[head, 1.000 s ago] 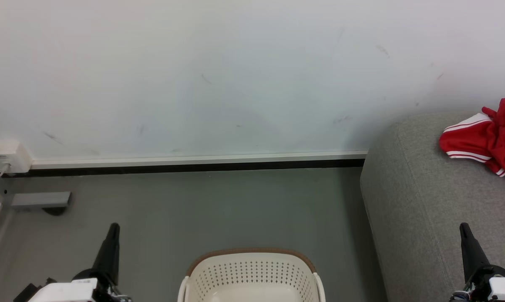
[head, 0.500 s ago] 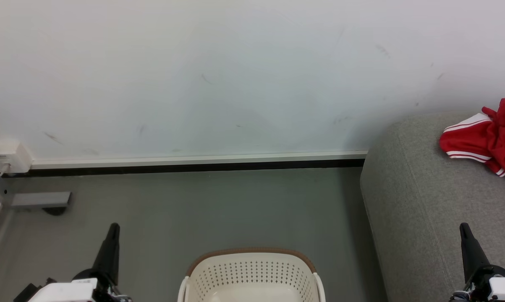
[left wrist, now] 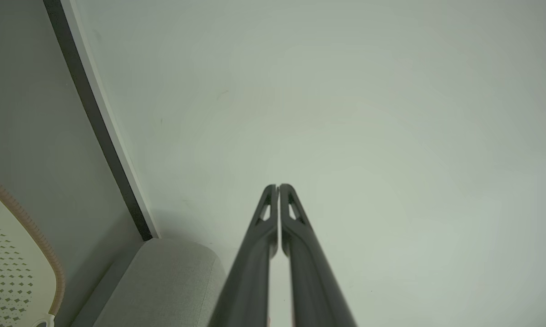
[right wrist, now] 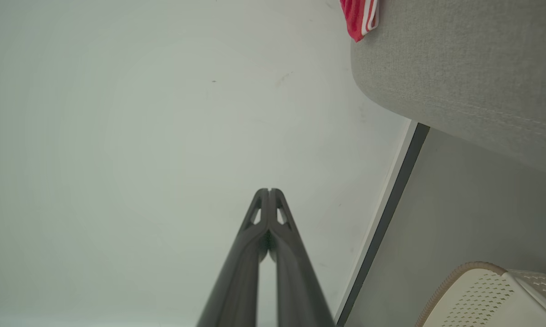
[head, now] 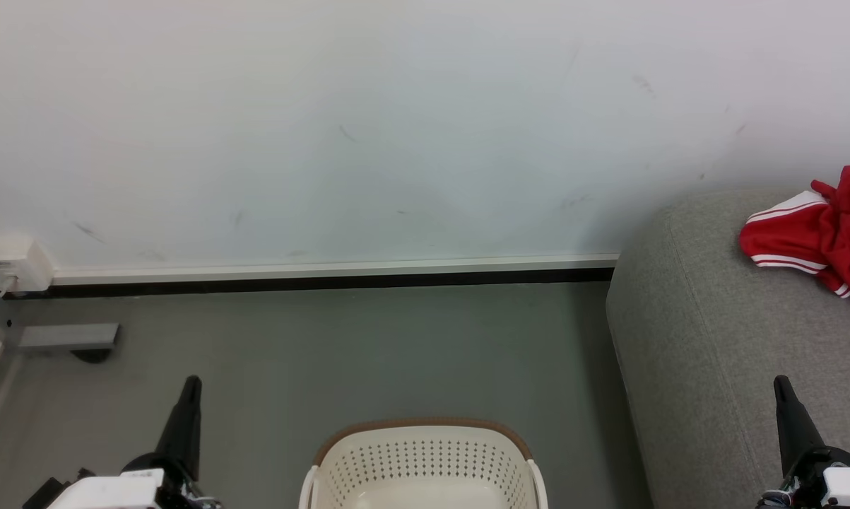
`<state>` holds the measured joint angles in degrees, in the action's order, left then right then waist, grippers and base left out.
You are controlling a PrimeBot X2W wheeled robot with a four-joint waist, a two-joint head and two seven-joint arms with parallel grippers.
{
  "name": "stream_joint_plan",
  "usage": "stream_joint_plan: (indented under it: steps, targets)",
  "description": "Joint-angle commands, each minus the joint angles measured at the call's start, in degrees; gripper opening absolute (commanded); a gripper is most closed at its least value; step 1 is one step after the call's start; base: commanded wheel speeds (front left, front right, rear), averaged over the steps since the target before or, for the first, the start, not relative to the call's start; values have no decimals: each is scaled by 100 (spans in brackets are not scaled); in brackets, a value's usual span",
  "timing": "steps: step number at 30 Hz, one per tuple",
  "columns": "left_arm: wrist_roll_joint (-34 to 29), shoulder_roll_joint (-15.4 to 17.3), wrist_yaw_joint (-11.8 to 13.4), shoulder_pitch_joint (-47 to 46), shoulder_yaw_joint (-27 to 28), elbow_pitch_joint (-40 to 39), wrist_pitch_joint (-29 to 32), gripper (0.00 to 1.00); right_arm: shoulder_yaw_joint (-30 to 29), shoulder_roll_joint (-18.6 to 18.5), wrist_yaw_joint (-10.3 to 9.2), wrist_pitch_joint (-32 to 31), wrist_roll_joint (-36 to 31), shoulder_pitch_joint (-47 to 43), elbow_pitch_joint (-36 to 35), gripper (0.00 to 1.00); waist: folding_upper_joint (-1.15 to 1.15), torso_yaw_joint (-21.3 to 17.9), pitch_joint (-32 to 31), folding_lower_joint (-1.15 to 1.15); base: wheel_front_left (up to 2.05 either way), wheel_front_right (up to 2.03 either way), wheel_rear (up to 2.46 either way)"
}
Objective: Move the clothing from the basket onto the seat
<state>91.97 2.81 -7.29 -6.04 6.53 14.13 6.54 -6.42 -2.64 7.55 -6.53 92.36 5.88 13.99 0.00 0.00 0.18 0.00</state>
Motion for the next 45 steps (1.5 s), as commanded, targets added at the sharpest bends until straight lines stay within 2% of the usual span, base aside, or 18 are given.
stream_joint_plan:
  steps: [1, 45]
  targets:
    - [79, 11, -37, -41, 15, -22, 20, 0, -22, -44, -13, -21, 12, 78, 7, 0, 0, 0, 0, 0, 0, 0, 0]
    - [80, 11, -37, -40, 14, -23, 19, 0, -21, -44, -12, -20, 12, 77, 7, 0, 0, 0, 0, 0, 0, 0, 0]
